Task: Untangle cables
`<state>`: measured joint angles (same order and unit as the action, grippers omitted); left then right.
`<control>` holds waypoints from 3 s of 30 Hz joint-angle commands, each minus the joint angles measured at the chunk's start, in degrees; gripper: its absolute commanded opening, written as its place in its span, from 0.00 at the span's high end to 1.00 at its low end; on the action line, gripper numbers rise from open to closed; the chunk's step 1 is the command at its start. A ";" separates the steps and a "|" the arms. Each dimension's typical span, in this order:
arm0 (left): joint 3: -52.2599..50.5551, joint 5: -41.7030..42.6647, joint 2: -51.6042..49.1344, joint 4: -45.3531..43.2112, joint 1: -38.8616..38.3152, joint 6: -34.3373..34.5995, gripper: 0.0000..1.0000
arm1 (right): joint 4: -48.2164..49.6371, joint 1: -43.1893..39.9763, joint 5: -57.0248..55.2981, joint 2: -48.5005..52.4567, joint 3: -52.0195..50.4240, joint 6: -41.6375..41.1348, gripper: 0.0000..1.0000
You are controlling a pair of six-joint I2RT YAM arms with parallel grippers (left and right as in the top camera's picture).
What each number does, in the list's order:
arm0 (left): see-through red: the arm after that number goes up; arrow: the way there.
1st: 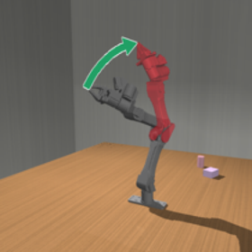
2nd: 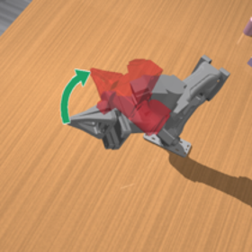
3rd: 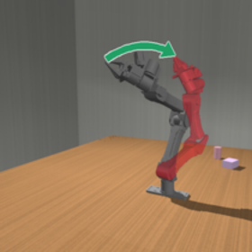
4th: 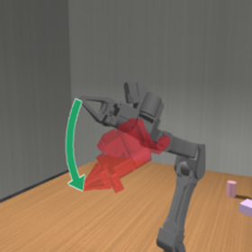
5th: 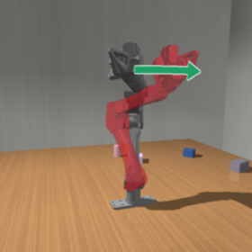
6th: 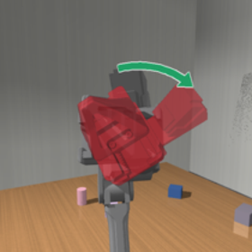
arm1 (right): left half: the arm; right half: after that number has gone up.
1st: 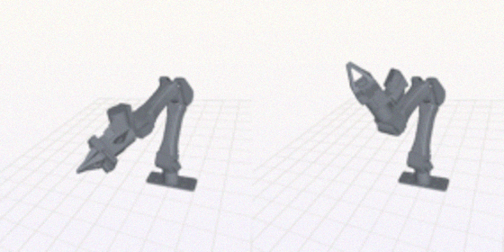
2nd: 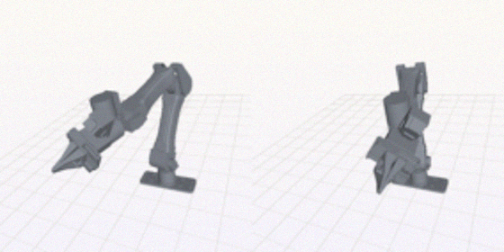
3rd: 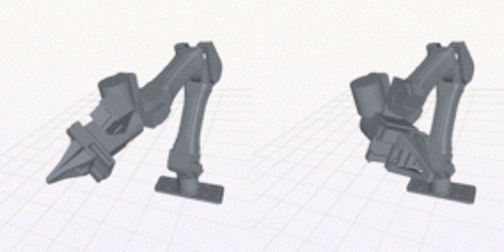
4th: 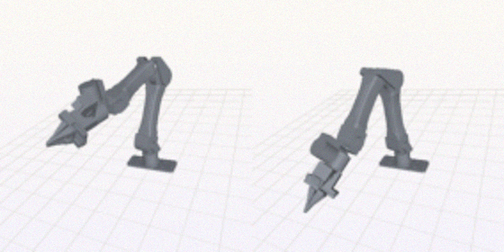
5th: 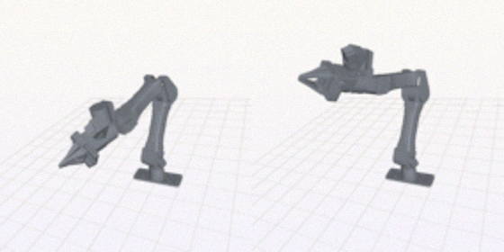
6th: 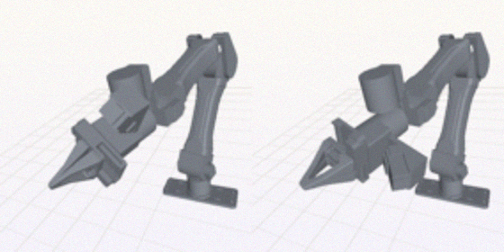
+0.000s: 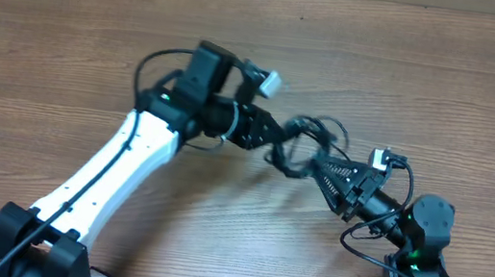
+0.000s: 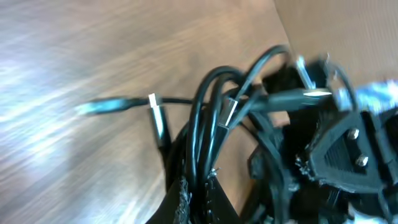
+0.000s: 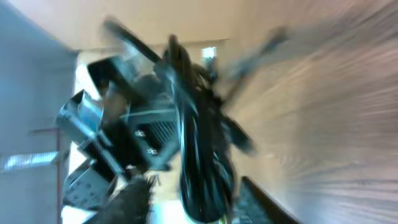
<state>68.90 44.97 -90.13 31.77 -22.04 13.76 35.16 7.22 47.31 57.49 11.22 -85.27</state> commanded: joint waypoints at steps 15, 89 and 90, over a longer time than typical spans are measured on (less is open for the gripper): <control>-0.17 -6.05 -0.42 -0.33 7.02 17.86 0.96 | -7.72 0.17 -2.84 -0.15 0.44 7.34 0.21; -25.75 -46.34 -0.55 -1.79 -4.63 75.14 0.75 | -13.29 0.17 -3.72 -0.13 0.44 18.01 0.02; -25.75 -46.56 -0.55 -1.84 -4.76 75.14 0.75 | -13.42 0.17 -3.72 -0.13 0.44 18.27 0.02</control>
<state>44.45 1.19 -90.37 30.35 -25.52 88.58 21.78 7.22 43.27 57.49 11.20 -71.77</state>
